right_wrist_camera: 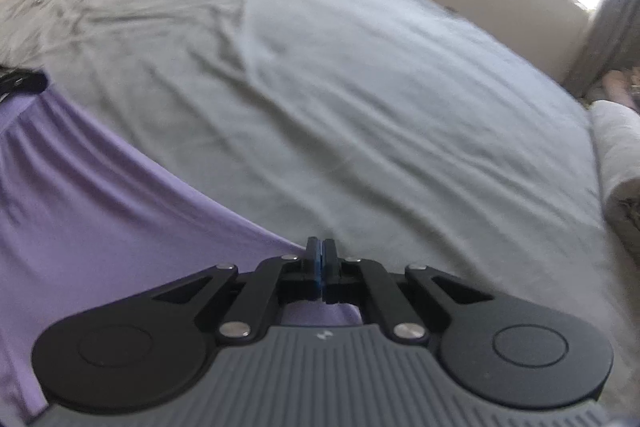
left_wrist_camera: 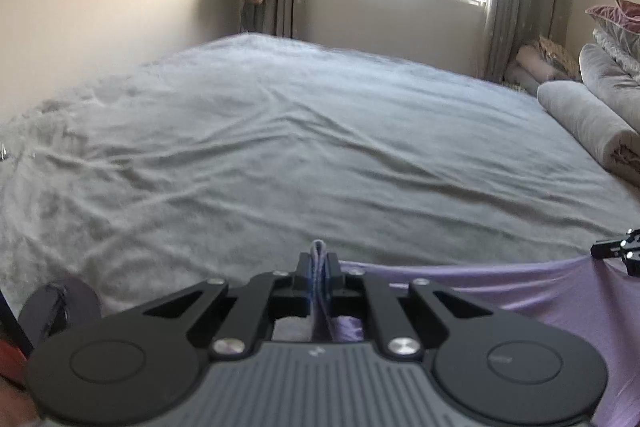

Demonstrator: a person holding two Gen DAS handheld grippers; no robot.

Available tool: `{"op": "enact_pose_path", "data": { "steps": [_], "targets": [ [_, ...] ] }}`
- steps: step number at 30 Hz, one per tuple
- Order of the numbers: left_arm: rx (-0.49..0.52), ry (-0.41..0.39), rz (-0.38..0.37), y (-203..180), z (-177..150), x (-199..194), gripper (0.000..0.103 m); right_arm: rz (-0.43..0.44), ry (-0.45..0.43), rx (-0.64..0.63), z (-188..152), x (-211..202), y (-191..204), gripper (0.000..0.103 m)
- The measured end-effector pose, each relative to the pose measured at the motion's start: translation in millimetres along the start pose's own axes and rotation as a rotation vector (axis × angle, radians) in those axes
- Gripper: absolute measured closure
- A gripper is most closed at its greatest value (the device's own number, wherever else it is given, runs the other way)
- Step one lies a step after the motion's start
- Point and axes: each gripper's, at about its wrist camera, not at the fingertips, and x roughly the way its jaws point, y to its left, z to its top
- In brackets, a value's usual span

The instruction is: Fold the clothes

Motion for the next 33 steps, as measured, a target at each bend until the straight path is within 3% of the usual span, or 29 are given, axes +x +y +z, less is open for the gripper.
{"op": "enact_pose_path", "data": {
  "steps": [3, 9, 10, 14, 15, 21, 26, 28, 29, 33],
  "targets": [
    [0.02, 0.005, 0.009, 0, -1, 6, 0.097, -0.078, -0.018, -0.008, 7, 8, 1, 0.103],
    [0.04, 0.068, 0.014, 3, -13, 22, 0.092, -0.014, 0.018, 0.027, 10, 18, -3, 0.103],
    [0.035, 0.07, 0.014, 4, -14, 23, 0.091, 0.006, 0.022, 0.025, 11, 17, -2, 0.1],
    [0.016, 0.073, 0.009, 7, -13, 24, 0.088, 0.081, 0.033, 0.003, 12, 10, -6, 0.06],
    [0.015, 0.072, 0.008, 7, -13, 23, 0.088, 0.099, 0.039, -0.004, 12, 8, -8, 0.06],
    [0.008, 0.07, 0.005, 7, -14, 23, 0.088, 0.198, 0.075, -0.019, 5, -2, -18, 0.06],
    [0.022, 0.06, 0.013, 5, -17, 23, 0.088, 0.179, 0.134, -0.034, -9, 13, -8, 0.063],
    [0.022, 0.057, 0.011, 5, -17, 22, 0.09, 0.179, 0.115, -0.014, -10, 11, -1, 0.101],
    [0.022, 0.051, 0.009, 5, -17, 21, 0.093, 0.178, 0.105, -0.004, -11, 10, 3, 0.102],
    [0.042, 0.007, 0.012, 1, -19, 14, 0.095, 0.026, 0.028, -0.085, -12, 5, 21, 0.103]
  ]
}}
